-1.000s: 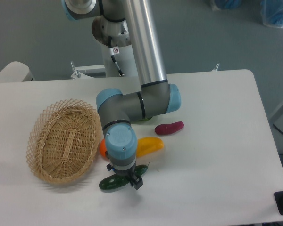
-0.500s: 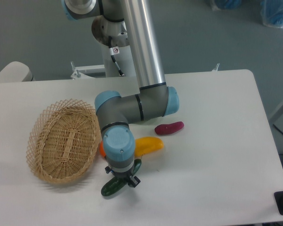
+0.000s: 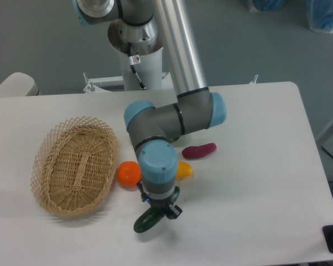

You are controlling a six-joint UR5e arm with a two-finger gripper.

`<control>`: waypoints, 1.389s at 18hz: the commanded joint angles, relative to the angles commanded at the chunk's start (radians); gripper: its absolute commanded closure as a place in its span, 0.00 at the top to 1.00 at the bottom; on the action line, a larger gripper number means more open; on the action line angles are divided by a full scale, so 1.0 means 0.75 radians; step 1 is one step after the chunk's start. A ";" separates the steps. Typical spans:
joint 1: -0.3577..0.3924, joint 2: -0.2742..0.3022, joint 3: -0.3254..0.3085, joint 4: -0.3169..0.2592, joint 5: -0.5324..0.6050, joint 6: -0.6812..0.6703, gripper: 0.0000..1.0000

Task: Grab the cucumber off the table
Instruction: 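Lift the cucumber off the table and carry it up and away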

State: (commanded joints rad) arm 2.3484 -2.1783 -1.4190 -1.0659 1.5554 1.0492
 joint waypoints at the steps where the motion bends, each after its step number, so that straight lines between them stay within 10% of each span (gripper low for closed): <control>1: 0.012 0.000 0.020 -0.029 0.002 0.002 0.32; 7: 0.096 -0.004 0.127 -0.166 0.004 0.135 0.32; 25: 0.125 -0.027 0.178 -0.170 0.047 0.354 0.32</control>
State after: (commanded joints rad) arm 2.4421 -2.1982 -1.2855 -1.1934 1.5908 1.3146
